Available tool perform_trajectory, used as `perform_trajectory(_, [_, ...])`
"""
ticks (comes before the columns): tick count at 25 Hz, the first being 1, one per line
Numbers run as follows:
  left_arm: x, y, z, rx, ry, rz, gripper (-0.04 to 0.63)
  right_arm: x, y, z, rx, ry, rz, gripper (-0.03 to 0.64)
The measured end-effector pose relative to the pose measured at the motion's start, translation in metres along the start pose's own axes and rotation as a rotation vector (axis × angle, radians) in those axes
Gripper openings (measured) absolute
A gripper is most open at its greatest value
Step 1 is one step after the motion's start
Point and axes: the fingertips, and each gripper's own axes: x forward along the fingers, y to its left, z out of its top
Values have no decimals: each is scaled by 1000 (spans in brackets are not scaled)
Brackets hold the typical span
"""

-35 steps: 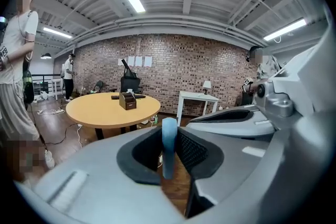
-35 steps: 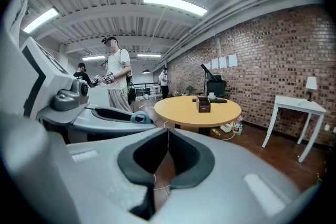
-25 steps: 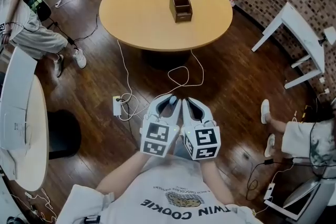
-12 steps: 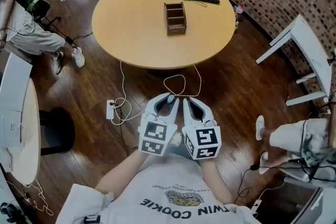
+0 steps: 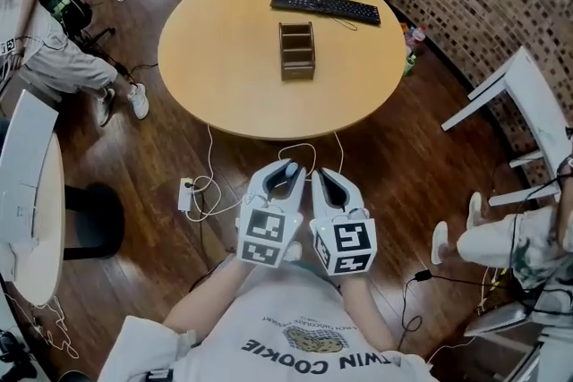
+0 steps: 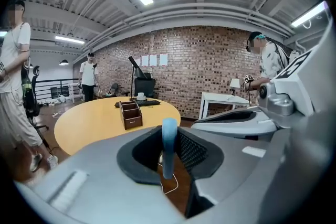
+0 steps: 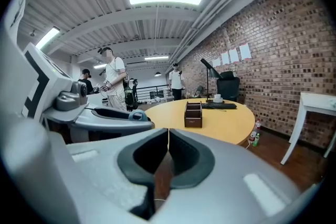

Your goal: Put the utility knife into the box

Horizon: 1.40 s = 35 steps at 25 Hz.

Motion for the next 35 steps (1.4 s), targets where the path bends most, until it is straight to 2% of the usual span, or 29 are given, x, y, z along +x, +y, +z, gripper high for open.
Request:
perform_trajectory(6, [26,10,7,-4,-15,-1,75,18,-15,6,-27,0,0,5])
perform_trajectory(10, [46,21,6,-9,-12,-31,75,37,-25,8,-33,10,-18,5])
perform_trajectory(26, [137,109,33,32,2,-143,75,152,-56,46,-21,46,-106,5])
perform_trajectory(35, [180,149,42,130,-25,-260,75,196,-64,61,-17,47,-184,5])
